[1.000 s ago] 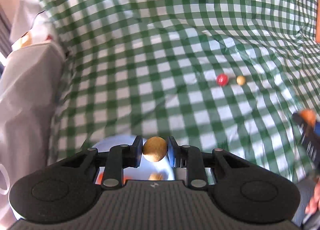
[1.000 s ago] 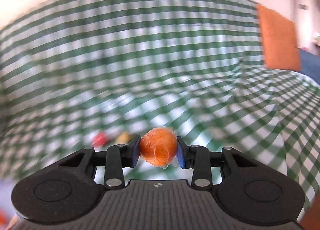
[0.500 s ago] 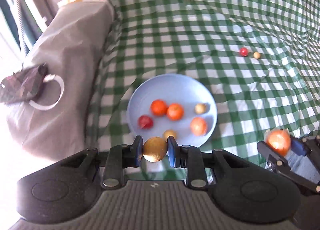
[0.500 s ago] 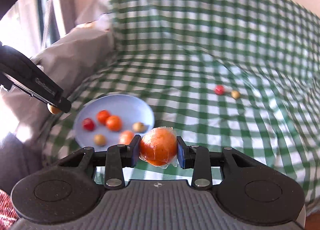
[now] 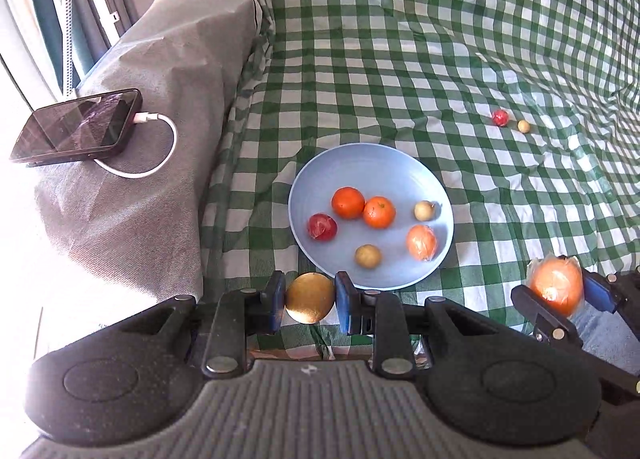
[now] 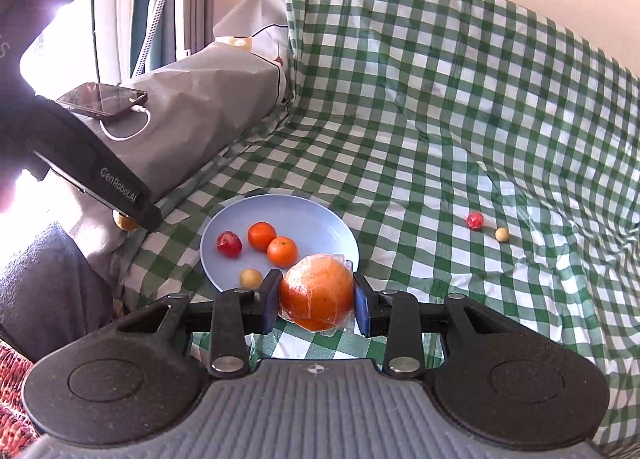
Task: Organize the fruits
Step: 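Carry the orange and yellow fruits over the blue plate with both tools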
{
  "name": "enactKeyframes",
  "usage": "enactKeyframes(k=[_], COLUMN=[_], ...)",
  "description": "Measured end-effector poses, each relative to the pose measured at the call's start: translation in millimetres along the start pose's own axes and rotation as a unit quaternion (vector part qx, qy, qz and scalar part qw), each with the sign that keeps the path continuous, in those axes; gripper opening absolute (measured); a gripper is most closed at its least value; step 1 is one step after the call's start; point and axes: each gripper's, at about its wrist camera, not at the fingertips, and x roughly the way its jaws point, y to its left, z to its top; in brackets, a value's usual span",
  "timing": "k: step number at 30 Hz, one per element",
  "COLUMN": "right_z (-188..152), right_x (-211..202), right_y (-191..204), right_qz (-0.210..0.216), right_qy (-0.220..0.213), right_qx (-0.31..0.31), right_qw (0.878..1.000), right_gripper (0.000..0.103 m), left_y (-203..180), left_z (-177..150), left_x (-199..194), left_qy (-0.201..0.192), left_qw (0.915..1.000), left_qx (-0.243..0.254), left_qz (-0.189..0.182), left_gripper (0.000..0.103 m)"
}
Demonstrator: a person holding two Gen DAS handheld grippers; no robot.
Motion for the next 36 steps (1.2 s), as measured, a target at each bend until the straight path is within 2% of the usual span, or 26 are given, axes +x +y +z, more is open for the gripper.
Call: enactKeyframes(k=[13,20,27,36], right_z=[-1.5,-1.0,1.6,14.3], right_x=[-7.3,-2.5,19.1,68.5], right_y=[6.5,5.7,1.7,-2.6], right_qz=[-0.003,-0.006,-0.003,0.006], right_qy=[0.0,0.005,0.019,0.039], right_qx=[-0.011,-0.008,0.001,0.006], right_qw=[1.0,1.0,1.0,0.999], right_gripper=[0.038,0.038,0.038,0.038], left_y=[0.0,1.3,-1.2,-11.1], left_z=[-5.8,-5.9,0.4,31.0], left_x=[-5.6,4.5,29.9,74.9], left_qy=[-0.009,0.005,0.029,0.043], left_qw=[0.9999,0.9999,0.9995,0.9988], left_qx=[-0.001,-0.001,0.009,0.018], left_qz=[-0.007,-0.01,-0.013,-0.013], left_gripper=[0.029,0.029,0.029,0.029])
